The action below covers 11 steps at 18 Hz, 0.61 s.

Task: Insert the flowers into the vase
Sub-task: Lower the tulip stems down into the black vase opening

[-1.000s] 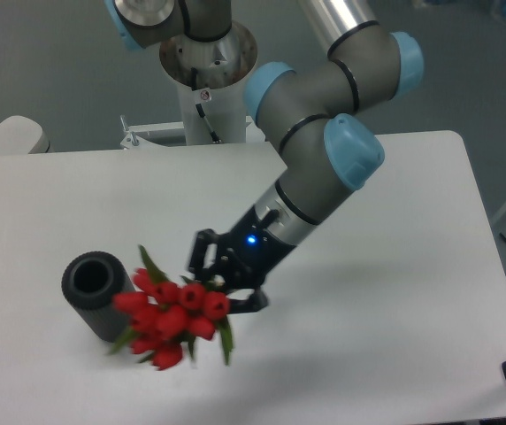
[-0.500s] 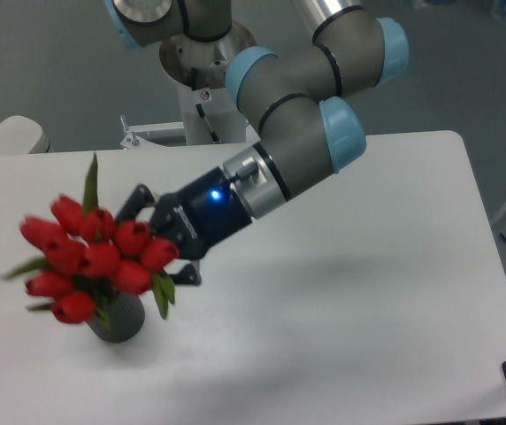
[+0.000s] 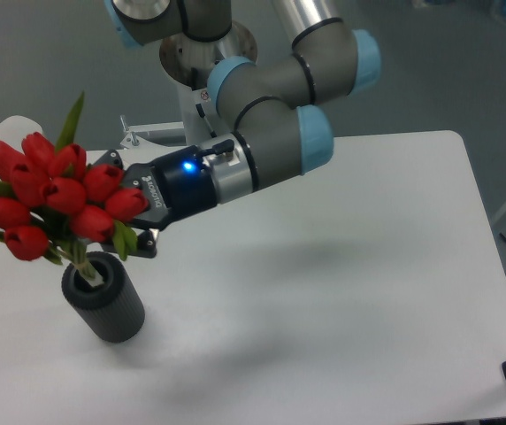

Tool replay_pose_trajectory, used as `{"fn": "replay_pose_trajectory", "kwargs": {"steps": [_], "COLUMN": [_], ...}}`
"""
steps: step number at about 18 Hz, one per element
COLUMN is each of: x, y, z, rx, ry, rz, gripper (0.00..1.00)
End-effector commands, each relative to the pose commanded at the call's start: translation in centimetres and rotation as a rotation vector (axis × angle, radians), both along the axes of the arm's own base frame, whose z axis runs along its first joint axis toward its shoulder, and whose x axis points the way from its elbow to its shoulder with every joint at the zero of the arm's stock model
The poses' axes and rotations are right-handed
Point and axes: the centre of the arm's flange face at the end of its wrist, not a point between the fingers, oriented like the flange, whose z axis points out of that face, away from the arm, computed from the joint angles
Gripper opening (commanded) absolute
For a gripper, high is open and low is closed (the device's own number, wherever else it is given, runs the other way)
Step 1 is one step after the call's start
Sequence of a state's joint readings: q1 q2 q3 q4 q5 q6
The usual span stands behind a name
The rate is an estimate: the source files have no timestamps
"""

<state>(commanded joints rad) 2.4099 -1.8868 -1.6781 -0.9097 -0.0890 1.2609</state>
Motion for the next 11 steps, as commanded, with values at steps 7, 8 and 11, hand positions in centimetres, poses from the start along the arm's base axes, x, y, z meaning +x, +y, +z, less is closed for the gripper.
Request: {"fn": "replay_pose_trajectory", "kwargs": {"steps": [7,8,11], "x": [0.0,-0.3,-0.6], "y": [-0.6,-0.7,-1.1], "z": [-1.6,-1.6,-1.6], "rx": [0.031,0.030,0.032], "ry": [0.032,0.032,0.037], "rz": [0.015,0.019,0.029], "gripper": [0.00,0.00,0.00]}}
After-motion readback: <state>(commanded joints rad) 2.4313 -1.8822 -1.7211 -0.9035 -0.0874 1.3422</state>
